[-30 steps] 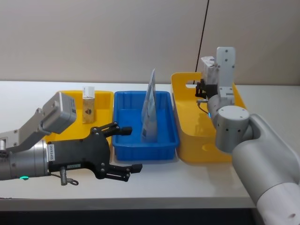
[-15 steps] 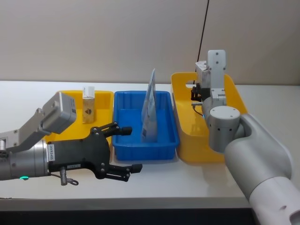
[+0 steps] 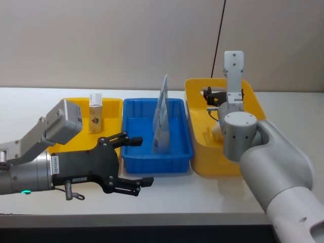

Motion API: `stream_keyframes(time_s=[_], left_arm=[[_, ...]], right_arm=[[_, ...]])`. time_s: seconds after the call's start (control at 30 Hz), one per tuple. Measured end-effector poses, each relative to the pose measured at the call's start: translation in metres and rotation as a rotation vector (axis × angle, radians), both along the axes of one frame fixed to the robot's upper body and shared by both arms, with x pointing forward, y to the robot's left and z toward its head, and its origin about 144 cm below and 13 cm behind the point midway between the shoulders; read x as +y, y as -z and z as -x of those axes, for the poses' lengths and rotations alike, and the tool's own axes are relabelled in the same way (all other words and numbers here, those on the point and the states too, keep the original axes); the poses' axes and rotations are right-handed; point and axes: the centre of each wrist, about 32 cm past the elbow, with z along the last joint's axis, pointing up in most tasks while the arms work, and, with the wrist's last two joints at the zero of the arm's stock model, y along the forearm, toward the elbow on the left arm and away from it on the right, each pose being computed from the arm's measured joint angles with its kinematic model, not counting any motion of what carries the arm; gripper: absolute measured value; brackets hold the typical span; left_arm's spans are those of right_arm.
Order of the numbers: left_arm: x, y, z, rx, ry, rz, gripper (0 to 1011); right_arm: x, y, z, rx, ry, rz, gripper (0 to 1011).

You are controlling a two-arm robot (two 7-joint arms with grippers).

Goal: Bimanual collaborative sorting of washing and personal care products

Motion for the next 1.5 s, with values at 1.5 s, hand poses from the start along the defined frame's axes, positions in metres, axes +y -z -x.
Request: stream_keyframes(time_s=[1.5], left_arm=[[0.000,0.000,0.000,0.000,0.000,0.000,1001]], right_arm=[[-0.017,-0.035,0.146,-0.131,-0.292,-0.090,1003]])
